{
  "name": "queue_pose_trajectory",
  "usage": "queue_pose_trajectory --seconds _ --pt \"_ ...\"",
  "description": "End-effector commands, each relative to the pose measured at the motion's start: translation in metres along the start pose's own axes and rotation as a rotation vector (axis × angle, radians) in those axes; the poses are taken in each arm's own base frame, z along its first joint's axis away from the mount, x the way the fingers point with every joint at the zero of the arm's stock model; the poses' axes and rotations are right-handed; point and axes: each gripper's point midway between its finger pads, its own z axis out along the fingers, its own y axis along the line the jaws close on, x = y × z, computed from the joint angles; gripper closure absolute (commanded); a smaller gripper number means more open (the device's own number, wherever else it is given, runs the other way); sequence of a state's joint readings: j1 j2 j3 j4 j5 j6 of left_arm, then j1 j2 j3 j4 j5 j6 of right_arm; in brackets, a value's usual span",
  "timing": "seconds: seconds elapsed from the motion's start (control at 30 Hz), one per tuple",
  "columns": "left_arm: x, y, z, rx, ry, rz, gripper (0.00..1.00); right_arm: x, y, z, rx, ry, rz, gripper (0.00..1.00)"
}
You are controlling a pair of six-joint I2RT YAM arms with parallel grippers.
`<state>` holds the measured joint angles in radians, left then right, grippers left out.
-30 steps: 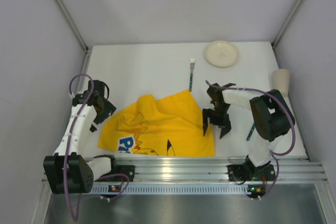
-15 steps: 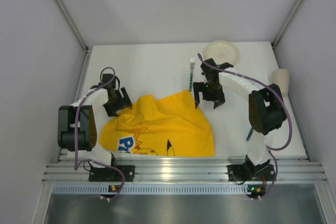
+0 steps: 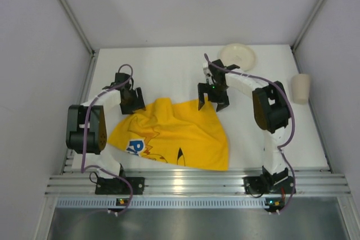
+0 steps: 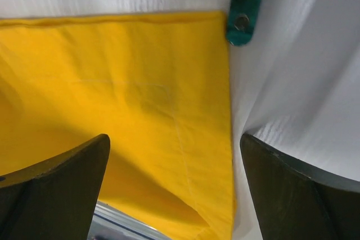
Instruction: Set the dinner table for one person
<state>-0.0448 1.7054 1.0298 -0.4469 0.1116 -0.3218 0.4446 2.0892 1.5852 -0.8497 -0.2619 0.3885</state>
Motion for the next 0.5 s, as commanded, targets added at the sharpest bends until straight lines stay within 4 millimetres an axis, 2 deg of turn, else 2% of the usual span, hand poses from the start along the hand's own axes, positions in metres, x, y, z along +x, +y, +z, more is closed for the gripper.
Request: queue_pose_trajectory --seconds 0.0,0.17,0.27,0.37,0.47 --pt "-0.014 -0.017 0.005 0.028 -0.041 0.091 0.29 -0.032 0.022 0.000 -0.079 -0.078 -0.020 0.00" --pt "-0.029 -0.036 0.003 0.014 -0.124 0.179 0.20 -0.035 0.020 0.010 -0.063 -0.046 -0.006 0.01" --pt "-0.041 -0.038 -0.001 -0.036 -0.174 0.208 0.17 -0.034 0.017 0.012 -0.052 -0.040 -0.011 0.01" --pt "-0.062 -0.047 -0.022 -0.023 -0.299 0.232 0.15 -0.027 0.012 0.014 -0.041 -0.021 -0.012 0.02" --pt "-0.071 -0.053 -0.027 -0.023 -0.338 0.245 0.15 -0.021 0.008 0.018 -0.035 -0.007 -0.016 0.02"
